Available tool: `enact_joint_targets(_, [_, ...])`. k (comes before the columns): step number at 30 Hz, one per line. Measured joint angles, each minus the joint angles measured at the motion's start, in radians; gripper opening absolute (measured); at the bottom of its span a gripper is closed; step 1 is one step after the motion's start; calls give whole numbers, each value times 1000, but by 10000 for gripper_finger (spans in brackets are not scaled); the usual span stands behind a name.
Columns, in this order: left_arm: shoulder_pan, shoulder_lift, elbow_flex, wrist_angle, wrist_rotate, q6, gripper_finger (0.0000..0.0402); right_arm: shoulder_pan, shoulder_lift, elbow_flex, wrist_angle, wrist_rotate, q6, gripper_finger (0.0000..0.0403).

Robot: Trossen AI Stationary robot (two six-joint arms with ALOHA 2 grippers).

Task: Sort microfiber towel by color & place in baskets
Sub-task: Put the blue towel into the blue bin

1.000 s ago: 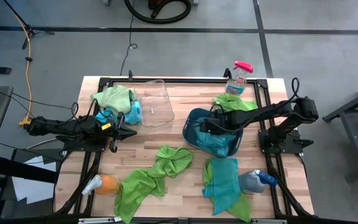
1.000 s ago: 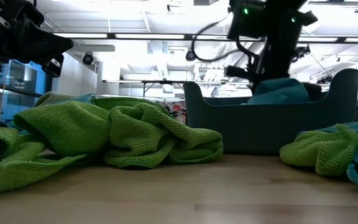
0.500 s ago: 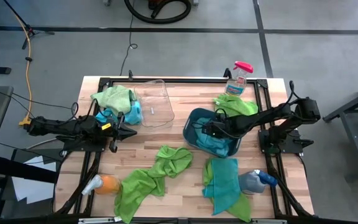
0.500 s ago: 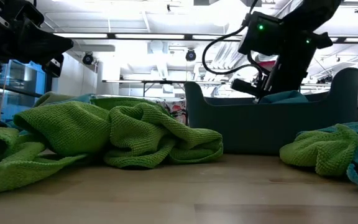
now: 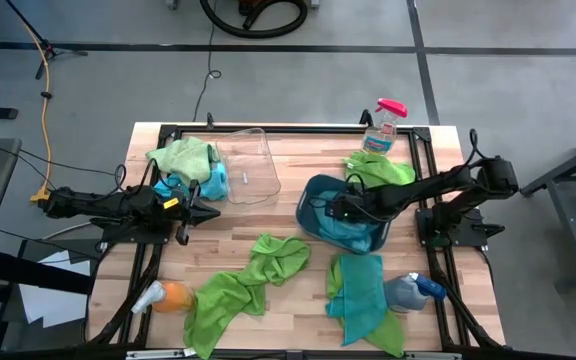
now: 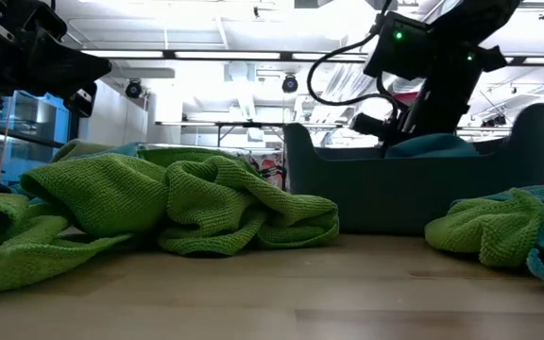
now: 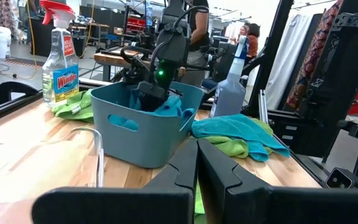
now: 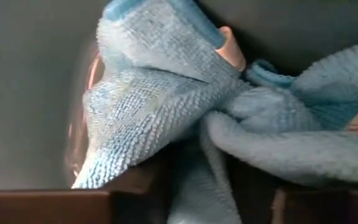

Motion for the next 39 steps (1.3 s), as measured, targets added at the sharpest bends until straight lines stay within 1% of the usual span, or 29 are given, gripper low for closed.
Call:
enact_joint_targets(3, [0, 0, 0, 0, 0, 0, 0, 0, -41, -3, -27, -11, -13, 182])
enact_joint_targets(6, [0, 0, 0, 0, 0, 0, 0, -1, -88, -4, -44, -20, 2, 192])
enact_joint_targets(12, [0, 0, 0, 0, 0, 0, 0, -1, -179, -4, -53, -14, 2, 193])
enact_joint_targets(18, [0, 0, 0, 0, 0, 0, 0, -1, -262, -3, -56, 30, -19, 193])
enact_joint_targets(29, [0, 0, 0, 0, 0, 0, 0, -12, -392, -2, -52, 39, -71, 193])
enact_joint_targets(32, [0, 0, 0, 0, 0, 0, 0, -12, -415, -1, -20, 19, -95, 193])
enact_joint_targets(39, [0, 0, 0, 0, 0, 0, 0, -12, -461, 0, -21, -23, -131, 193])
